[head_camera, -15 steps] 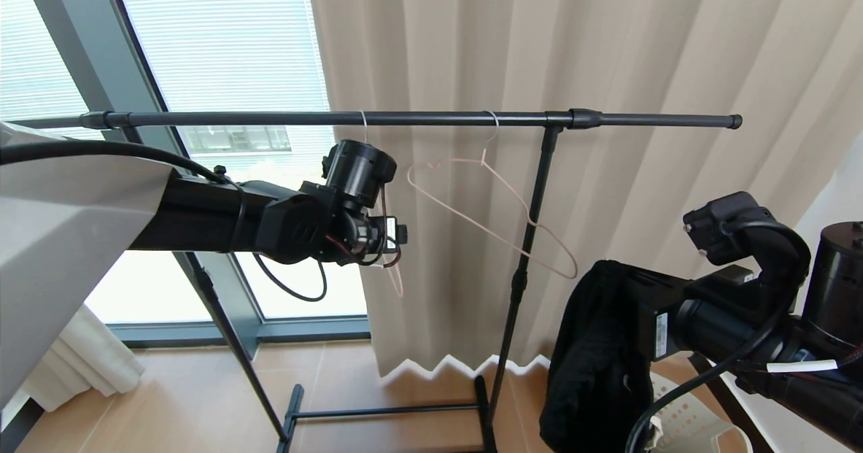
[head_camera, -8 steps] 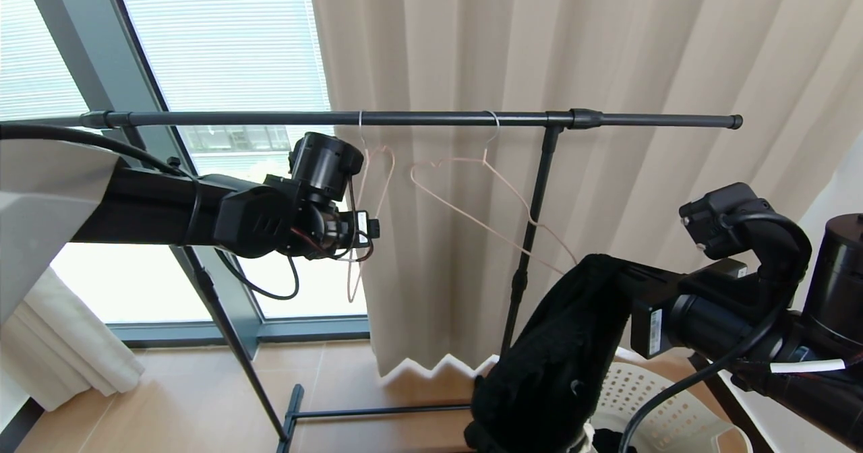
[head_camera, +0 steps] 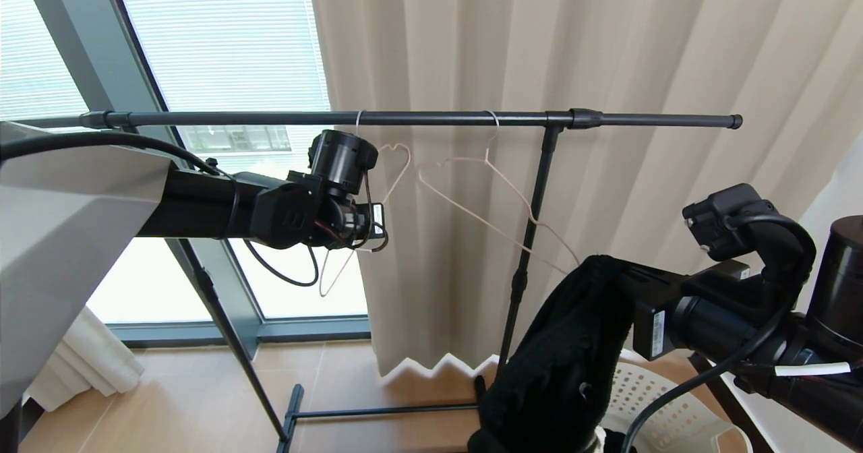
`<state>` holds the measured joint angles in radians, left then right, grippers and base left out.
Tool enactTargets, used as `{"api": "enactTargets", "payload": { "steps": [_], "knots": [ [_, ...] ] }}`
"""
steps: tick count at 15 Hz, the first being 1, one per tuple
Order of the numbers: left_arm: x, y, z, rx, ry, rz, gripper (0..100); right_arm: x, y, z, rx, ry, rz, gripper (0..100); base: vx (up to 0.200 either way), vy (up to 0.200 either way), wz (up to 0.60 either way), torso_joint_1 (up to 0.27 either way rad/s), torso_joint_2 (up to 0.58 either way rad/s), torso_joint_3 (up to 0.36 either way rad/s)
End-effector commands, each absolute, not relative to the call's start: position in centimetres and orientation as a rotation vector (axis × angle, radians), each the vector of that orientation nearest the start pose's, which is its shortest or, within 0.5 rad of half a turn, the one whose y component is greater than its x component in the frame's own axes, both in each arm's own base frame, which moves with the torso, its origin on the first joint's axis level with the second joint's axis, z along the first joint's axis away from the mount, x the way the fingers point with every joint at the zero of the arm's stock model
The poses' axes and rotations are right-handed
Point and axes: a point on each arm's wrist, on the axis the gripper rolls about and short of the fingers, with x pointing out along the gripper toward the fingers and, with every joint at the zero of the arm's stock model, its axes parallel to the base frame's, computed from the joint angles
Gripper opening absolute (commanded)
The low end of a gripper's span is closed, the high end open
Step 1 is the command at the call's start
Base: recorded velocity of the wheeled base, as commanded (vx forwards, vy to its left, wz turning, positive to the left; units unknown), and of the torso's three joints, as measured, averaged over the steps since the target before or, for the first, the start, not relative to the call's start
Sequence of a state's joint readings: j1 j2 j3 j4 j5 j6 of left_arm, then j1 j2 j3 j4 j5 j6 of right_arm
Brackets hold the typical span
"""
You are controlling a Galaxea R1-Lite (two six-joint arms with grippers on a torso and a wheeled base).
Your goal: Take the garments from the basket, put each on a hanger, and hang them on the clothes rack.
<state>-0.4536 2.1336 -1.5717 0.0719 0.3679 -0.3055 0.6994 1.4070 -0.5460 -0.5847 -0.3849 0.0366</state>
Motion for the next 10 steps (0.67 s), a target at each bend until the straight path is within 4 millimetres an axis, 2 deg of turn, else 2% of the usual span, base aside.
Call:
{"api": "enactTargets", "payload": {
  "steps": [1, 5, 6, 8, 10],
  "knots": [
    [39.1, -18.3, 15.9, -0.036, 0.598, 0.004, 0, 17.1, 13.3, 18.5, -0.107, 0.243, 0.308, 0, 0.000, 0.000, 0.00, 0.000, 0.00, 0.000],
    [39.0, -18.3, 16.3, -0.037, 0.590, -0.004, 0, 16.7, 12.9, 18.6, -0.102, 0.235, 0.308, 0, 0.000, 0.000, 0.00, 0.000, 0.00, 0.000],
    [38.6, -18.1, 17.1, -0.047, 0.575, -0.005, 0, 16.7, 12.9, 18.6, -0.101, 0.234, 0.308, 0, 0.000, 0.000, 0.00, 0.000, 0.00, 0.000],
    [37.4, -17.7, 18.8, -0.056, 0.548, -0.017, 0, 16.8, 13.0, 18.9, -0.099, 0.227, 0.309, 0, 0.000, 0.000, 0.00, 0.000, 0.00, 0.000],
    [35.2, -17.5, 20.2, -0.044, 0.537, -0.040, 0, 16.9, 13.1, 19.1, -0.095, 0.220, 0.309, 0, 0.000, 0.000, 0.00, 0.000, 0.00, 0.000]
  ]
}}
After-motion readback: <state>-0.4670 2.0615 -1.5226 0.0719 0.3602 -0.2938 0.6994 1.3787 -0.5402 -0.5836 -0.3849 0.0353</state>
